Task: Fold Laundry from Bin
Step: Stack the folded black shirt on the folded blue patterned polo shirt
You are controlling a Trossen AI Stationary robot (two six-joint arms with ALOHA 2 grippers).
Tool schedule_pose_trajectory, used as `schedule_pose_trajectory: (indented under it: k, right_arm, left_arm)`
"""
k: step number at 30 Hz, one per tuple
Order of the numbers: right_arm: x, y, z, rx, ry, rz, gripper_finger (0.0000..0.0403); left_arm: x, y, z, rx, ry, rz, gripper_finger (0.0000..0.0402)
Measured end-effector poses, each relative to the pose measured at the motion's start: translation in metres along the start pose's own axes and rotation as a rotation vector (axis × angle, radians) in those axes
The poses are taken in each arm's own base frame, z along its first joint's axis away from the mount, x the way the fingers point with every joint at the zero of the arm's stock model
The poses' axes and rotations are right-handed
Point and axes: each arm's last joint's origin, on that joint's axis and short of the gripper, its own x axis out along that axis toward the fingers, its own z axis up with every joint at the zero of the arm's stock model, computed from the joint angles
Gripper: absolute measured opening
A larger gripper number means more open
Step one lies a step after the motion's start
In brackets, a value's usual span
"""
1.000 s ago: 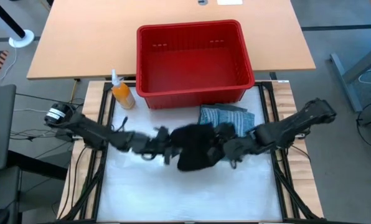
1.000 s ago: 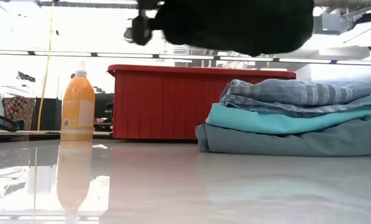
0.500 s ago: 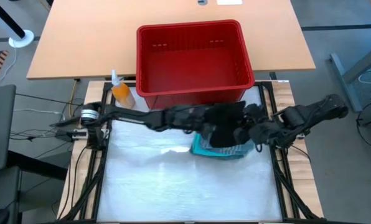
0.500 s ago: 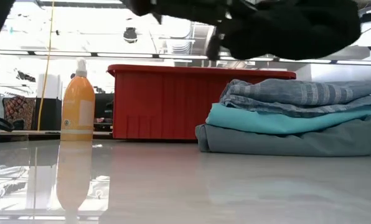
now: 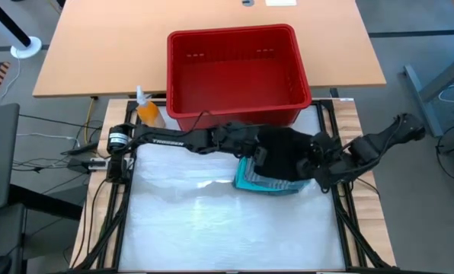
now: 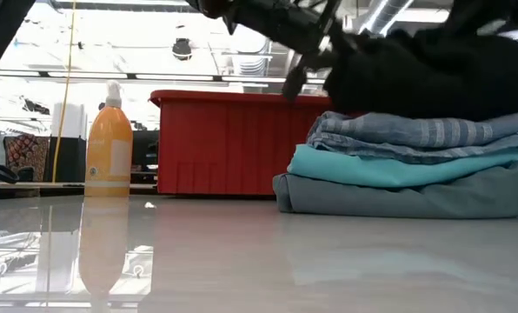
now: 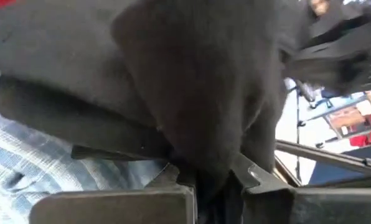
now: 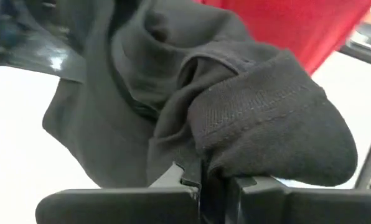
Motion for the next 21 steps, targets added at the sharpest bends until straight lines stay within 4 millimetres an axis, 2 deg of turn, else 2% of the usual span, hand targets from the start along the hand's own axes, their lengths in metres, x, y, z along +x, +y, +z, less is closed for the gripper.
schedule_pose_trajectory:
  k: [5, 9, 14, 21]
  right_arm:
    - [0.021, -0.005, -0.016, -0.016, 0.034, -0.073, 0.0048]
    - [0.025, -0.008, -0.016, -0.023, 0.037, -0.103, 0.0078]
    - [0.022, -0.015, -0.005, -0.052, 0.035, -0.112, 0.0135]
    - [0.005, -0.035, 0.023, -0.110, 0.023, -0.131, 0.0214]
  left_arm:
    - [-0.001, 0.004, -0.006, -0.034, 0.050, 0.061, 0.0011]
    - [-0.002, 0.012, -0.012, -0.026, 0.066, 0.173, 0.0012]
    - [-0.002, 0.012, -0.011, -0.038, 0.052, 0.181, 0.0012]
    - [-0.002, 0.013, -0.010, -0.064, 0.041, 0.189, 0.0013]
